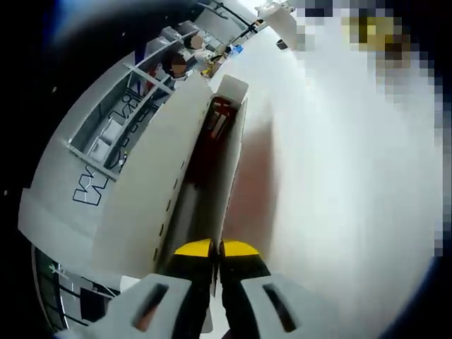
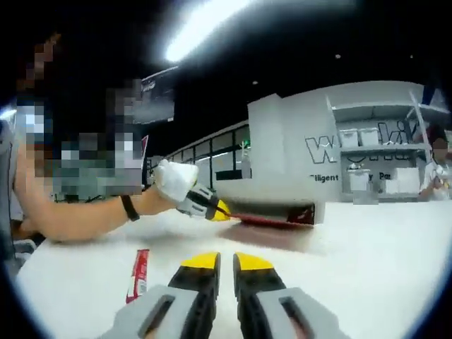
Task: Tear open the coffee pouch, take out the coffee, and pour the coffee from the pouch into the cup
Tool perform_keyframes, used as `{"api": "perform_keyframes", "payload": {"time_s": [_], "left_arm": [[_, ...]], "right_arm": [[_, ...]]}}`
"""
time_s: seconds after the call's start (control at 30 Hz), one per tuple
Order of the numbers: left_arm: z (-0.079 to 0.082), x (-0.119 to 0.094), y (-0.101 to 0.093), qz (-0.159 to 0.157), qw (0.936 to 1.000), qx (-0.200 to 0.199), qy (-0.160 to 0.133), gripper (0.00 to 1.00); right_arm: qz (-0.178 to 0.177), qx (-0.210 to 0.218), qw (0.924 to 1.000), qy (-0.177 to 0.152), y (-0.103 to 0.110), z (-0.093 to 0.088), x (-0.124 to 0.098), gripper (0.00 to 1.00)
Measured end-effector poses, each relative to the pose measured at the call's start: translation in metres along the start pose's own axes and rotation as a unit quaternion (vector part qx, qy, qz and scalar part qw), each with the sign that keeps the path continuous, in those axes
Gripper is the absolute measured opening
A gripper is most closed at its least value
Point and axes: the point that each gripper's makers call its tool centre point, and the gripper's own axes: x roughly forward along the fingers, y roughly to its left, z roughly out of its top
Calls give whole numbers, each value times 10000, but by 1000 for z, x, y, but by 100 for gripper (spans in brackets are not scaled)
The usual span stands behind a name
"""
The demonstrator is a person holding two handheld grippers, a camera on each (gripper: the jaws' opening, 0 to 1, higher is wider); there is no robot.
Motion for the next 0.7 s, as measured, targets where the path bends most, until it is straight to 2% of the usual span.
{"api": "perform_keyframes", "payload": {"time_s": [0.1, 0.23, 0.37, 0.5, 0.6, 0.7], "left_arm": [[1, 0, 1, 15, 10000, 47, 5, 5], [2, -1, 0, 27, 9999, 109, -14, 5], [5, -3, 1, -18, 9997, 167, -176, 4], [10, -3, 5, -309, 9984, 433, -186, 3], [27, -10, 24, -452, 9964, 612, -362, 3], [34, -13, 39, -865, 9932, 607, -483, 2]], "right_arm": [[76, -274, 9995, 166, 8, -4, 5, 10], [258, -261, 9988, 337, 15, -11, 7, 10], [281, -268, 9982, 450, 19, -14, 8, 8], [265, -135, 9987, 418, 17, -13, 8, 7], [325, -144, 9982, 476, 20, -15, 9, 6], [317, -129, 9982, 487, 20, -16, 10, 6]]}}
